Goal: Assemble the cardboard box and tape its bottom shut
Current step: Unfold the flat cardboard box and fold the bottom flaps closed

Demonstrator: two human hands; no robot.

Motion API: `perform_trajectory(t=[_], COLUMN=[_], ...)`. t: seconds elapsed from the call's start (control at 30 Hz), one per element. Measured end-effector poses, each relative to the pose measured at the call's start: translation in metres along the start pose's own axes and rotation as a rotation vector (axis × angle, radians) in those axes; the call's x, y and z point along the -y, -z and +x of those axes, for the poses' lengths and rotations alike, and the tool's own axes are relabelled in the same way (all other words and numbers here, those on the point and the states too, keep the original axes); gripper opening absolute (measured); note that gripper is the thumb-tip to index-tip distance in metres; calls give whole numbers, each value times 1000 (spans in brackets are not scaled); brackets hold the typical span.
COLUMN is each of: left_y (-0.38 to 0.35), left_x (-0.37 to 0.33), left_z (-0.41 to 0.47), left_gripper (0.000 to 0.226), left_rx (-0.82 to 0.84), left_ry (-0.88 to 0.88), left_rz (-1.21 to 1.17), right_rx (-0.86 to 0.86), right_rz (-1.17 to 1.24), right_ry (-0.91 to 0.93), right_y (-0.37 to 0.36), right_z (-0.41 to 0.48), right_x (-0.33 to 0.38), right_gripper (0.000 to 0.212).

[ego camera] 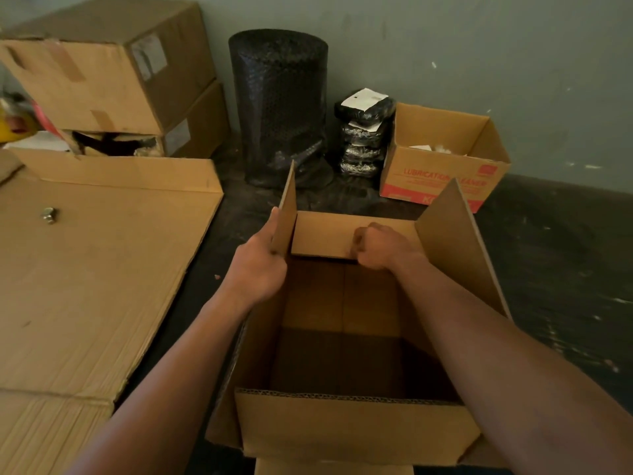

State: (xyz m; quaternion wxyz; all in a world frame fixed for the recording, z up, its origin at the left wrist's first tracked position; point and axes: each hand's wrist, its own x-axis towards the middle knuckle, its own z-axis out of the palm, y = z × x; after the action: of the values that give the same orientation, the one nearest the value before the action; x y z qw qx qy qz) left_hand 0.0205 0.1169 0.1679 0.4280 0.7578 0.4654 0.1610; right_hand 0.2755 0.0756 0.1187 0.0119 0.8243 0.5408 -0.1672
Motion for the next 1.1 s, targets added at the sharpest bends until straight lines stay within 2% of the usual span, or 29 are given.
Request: perform_trajectory(t=[0.13,0.27,0.57,0.8,0.93,1.03,1.1], left_y=[3,3,8,11,11,10,10], left_x=[1,3,2,5,13,10,10], left_z=[-2,-14,-28,-62,-91,-98,-99], left_gripper=[89,97,87,79,71,67,68], left_rx=[29,108,18,70,79,39,34], left_ry=[-5,33,48,-5,-41,-45,-45], left_rz=[8,-10,20,-14,-11,-20,-24], right_rx=[32,125,149,116,181,320,317], right_rz=[-9,-10,88,188,280,257,205], right_ry=[-25,-24,-23,98,221,298,322], right_y=[-17,-35,-25,-1,6,6,-1], right_z=[19,21,-5,-85,-159,-210,-232], right_x=[5,9,20,44,64,72,72], right_gripper=[69,67,68,75,68,65,59])
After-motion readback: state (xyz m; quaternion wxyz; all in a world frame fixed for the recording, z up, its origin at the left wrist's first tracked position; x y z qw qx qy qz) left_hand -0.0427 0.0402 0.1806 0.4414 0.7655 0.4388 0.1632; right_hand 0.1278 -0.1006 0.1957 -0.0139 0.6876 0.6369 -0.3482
